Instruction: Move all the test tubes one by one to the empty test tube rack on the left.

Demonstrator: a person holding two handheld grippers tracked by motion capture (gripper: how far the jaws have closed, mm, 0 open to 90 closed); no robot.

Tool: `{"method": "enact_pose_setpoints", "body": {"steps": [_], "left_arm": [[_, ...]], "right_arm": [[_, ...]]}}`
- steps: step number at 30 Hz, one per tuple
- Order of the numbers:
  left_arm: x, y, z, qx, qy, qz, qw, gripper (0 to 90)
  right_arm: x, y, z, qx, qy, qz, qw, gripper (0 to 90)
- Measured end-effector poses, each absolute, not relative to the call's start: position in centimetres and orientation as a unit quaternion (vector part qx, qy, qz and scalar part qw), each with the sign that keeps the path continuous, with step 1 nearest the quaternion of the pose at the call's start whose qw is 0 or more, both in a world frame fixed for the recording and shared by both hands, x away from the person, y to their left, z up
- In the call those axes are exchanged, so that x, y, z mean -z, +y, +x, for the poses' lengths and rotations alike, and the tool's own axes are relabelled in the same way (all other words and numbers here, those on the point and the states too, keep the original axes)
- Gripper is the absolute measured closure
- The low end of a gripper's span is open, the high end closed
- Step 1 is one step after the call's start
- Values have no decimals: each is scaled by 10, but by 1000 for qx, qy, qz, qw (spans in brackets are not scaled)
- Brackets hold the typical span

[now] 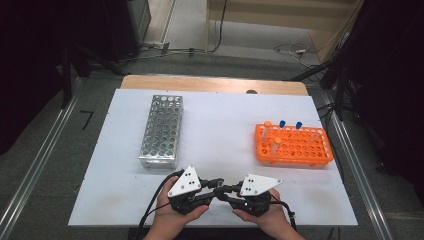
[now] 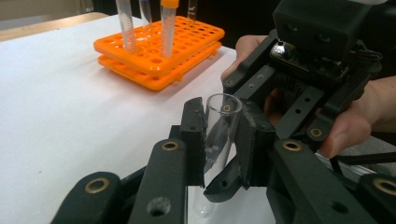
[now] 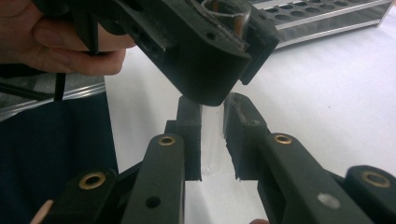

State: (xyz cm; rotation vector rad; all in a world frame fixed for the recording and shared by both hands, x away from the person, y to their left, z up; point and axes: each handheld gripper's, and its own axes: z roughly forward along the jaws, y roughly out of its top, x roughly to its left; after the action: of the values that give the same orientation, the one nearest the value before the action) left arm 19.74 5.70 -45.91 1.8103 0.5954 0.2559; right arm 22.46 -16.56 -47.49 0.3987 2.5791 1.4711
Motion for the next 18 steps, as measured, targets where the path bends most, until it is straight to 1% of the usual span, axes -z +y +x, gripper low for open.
{"method": "enact_pose_setpoints", "body": {"steps": [4,8,12,16,18], "left_arm": [[458,59,198,-109,257,769,575,768],[456,62,197,-109,261,762,582,769],[453,68,198,-114,268,758,584,769],[449,77,202,-129,283,753,580,770],[448,79,203,-133,286,752,579,769]], "right_arm": [[475,-166,226,-496,855,136,62,729],[474,-169,226,-503,850,140,63,646],[471,-177,229,-519,839,150,67,511],[469,-186,232,-521,832,172,79,356],[468,-191,234,-524,828,180,83,310]]}}
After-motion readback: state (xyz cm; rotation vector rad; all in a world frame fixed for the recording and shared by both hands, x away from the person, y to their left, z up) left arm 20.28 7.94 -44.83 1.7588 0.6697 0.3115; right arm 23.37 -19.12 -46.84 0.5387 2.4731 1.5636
